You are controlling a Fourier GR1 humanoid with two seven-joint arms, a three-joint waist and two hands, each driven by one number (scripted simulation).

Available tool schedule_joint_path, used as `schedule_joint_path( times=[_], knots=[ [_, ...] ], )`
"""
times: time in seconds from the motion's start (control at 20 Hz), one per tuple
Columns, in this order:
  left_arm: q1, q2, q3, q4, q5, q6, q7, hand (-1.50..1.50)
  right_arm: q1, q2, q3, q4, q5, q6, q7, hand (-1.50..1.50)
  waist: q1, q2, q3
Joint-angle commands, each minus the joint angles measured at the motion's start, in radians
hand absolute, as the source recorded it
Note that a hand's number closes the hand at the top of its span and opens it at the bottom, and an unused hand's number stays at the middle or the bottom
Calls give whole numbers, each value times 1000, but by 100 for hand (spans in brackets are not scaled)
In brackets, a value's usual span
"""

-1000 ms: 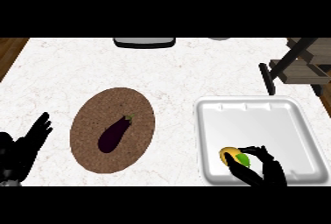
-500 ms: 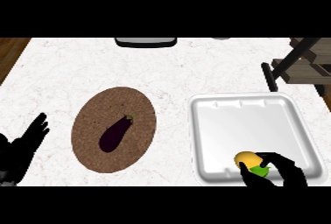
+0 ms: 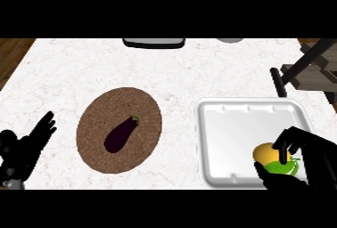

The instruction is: Pick the lemon from the tray and place it in the tiered basket

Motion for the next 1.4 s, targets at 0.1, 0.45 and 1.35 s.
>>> schedule_joint_path(
  times=[0.1,0.45,1.35],
  knots=[
    [4,-2,2,10,5,-10,-8,0,-274,-81,-54,-295,32,262,321,150,-9,-2,4],
    [-53,-6,0,47,-24,21,-3,0,-724,-50,-213,-219,-205,467,556,150,-13,3,9],
    [-10,-39,-2,25,-22,4,-34,0,-1152,-160,-423,775,-172,298,-61,150,-4,16,16]
  ],
)
